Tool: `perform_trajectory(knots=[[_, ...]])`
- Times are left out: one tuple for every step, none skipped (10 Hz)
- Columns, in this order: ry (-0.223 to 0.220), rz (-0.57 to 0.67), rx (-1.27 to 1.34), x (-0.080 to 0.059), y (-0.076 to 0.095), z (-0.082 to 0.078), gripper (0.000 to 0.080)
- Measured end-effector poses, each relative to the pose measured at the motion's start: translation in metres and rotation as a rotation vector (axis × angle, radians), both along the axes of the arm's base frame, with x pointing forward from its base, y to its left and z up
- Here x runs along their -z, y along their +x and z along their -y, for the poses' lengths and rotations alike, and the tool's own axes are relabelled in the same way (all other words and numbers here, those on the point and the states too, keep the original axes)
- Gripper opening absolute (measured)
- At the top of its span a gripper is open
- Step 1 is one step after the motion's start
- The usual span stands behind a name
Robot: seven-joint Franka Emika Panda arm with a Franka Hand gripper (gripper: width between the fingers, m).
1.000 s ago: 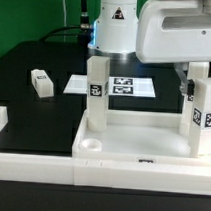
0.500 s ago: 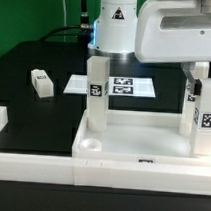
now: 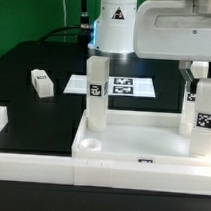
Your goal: Assemble desk
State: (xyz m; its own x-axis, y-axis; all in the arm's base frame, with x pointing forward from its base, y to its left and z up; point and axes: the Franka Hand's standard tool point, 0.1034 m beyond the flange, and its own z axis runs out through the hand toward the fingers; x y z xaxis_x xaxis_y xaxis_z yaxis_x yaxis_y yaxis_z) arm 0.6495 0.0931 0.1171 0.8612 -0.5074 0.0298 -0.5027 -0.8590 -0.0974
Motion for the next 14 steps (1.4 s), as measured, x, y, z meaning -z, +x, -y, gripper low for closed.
perform_trajectory(knots=[[0.006, -0.003, 0.090, 0.0001, 0.0003, 0.0004, 0.0291], [0.011, -0.002, 0.155, 0.0003, 0.0006, 0.0009, 0.0291], [0.016, -0.003, 0.240, 0.0004, 0.0006, 0.0010, 0.0291], [0.019, -0.007, 0.284, 0.0006, 0.0003, 0.0001, 0.0291], [0.029, -0.015, 0.417, 0.0008, -0.0001, -0.0011, 0.0291], [0.039, -0.021, 0.519, 0.0008, 0.0000, -0.0013, 0.0291], [0.063, -0.034, 0.662, 0.0010, 0.0001, -0.0020, 0.0291], [0.079, -0.045, 0.773, 0.0010, 0.0002, -0.0020, 0.0291], [0.081, -0.047, 0.803, 0.0009, 0.0003, -0.0019, 0.0291], [0.081, -0.047, 0.799, 0.0010, 0.0003, -0.0019, 0.0301], [0.077, -0.045, 0.761, 0.0012, 0.0001, -0.0019, 0.0301], [0.070, -0.055, 0.732, 0.0010, -0.0012, -0.0028, 0.0519], [0.067, -0.059, 0.700, -0.0002, -0.0009, -0.0047, 0.0609], [0.047, -0.047, 0.574, -0.0002, -0.0011, -0.0053, 0.0640]])
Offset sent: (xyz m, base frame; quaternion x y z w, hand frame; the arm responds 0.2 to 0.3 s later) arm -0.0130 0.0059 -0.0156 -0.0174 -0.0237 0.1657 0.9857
